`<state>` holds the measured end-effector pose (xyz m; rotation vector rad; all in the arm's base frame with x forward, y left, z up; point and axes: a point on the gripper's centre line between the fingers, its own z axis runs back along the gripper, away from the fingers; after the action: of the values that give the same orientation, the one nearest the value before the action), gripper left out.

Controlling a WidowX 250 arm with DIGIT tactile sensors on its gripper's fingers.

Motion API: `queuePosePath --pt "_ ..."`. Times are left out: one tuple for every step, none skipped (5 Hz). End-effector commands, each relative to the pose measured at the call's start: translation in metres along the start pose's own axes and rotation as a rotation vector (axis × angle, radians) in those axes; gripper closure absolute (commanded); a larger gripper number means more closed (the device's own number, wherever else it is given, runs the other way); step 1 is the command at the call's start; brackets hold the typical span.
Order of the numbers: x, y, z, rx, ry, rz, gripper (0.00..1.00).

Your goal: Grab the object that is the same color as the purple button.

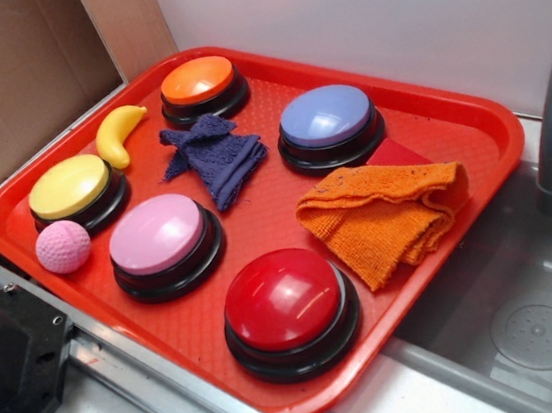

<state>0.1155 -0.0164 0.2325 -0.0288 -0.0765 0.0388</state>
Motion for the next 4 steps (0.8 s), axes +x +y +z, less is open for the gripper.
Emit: queuePosePath --pt "0.0 0.0 0.0 0.0 0.0 0.0 0.0" --pt "0.017 0.002 -0.014 -0.048 0.033 0.059 0.0" --pt "0.04 0.011 -0.033 0.023 0.026 0.196 0.0" --pt "0.057 0.019 -0.062 0.002 -0.019 0.349 0.0"
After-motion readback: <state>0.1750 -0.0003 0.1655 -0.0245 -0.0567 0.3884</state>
